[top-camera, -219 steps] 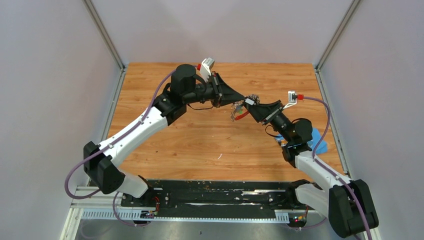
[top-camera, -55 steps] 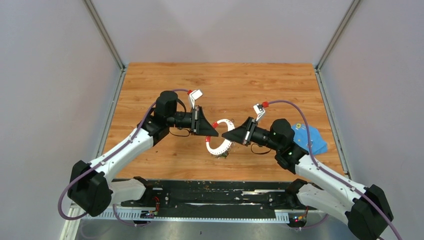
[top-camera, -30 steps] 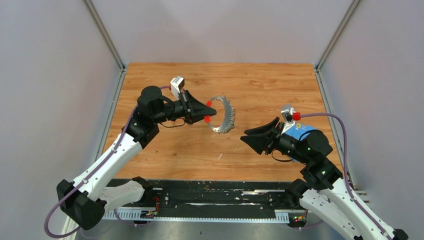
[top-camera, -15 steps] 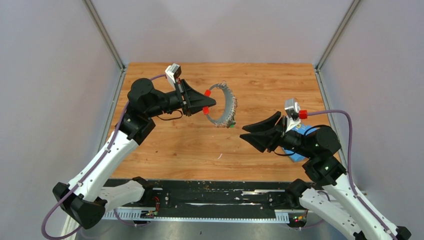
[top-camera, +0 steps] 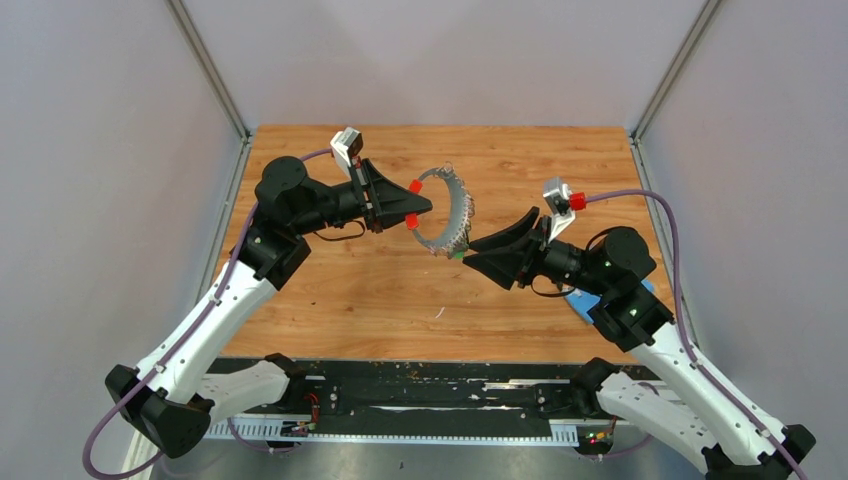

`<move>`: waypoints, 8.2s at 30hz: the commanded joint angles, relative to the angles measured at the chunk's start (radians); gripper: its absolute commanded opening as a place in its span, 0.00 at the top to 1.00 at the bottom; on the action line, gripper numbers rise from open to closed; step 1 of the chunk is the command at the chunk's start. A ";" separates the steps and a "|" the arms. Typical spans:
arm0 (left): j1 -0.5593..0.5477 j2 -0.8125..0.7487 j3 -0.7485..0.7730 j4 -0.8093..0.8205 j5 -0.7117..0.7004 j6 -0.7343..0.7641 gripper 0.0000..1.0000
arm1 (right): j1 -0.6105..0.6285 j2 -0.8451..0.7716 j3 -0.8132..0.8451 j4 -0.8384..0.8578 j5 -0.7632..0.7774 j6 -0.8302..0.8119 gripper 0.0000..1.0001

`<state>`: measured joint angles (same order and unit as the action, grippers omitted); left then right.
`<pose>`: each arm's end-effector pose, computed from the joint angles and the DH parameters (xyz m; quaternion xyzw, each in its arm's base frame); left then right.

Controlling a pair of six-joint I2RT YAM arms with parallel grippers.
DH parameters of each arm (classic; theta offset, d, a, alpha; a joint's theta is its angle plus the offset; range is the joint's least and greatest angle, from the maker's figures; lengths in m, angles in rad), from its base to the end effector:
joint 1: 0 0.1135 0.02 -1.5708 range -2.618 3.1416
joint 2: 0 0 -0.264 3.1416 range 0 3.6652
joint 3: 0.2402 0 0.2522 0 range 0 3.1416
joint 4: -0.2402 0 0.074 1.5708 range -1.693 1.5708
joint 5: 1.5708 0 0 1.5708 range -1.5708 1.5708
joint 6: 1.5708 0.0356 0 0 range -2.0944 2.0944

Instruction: Remove the keys from the keyring

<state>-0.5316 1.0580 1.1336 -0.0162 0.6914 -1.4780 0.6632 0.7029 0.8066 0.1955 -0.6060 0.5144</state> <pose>0.1880 -0.1369 0.4279 -0.0745 0.6867 -0.7026 0.1710 0.1094 0.1112 0.3996 -0.2815 0.5474 0.5738 0.5402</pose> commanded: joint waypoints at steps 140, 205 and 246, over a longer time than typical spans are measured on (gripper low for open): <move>-0.001 -0.063 -0.042 -0.016 0.016 -0.042 1.00 | 0.144 0.074 -0.089 0.269 0.097 0.168 0.69; -0.005 -0.011 -0.024 -0.009 0.044 -0.016 1.00 | 0.153 0.027 -0.063 0.087 0.082 -0.118 0.93; -0.143 -0.098 0.043 -0.183 -0.003 0.748 1.00 | 0.166 -0.099 0.058 -0.356 -0.052 -0.157 0.99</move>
<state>-0.6582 0.9989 1.1633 -0.1970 0.7502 -0.8051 0.8055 0.6010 0.8276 -0.1371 -0.6033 0.3733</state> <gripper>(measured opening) 0.031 0.025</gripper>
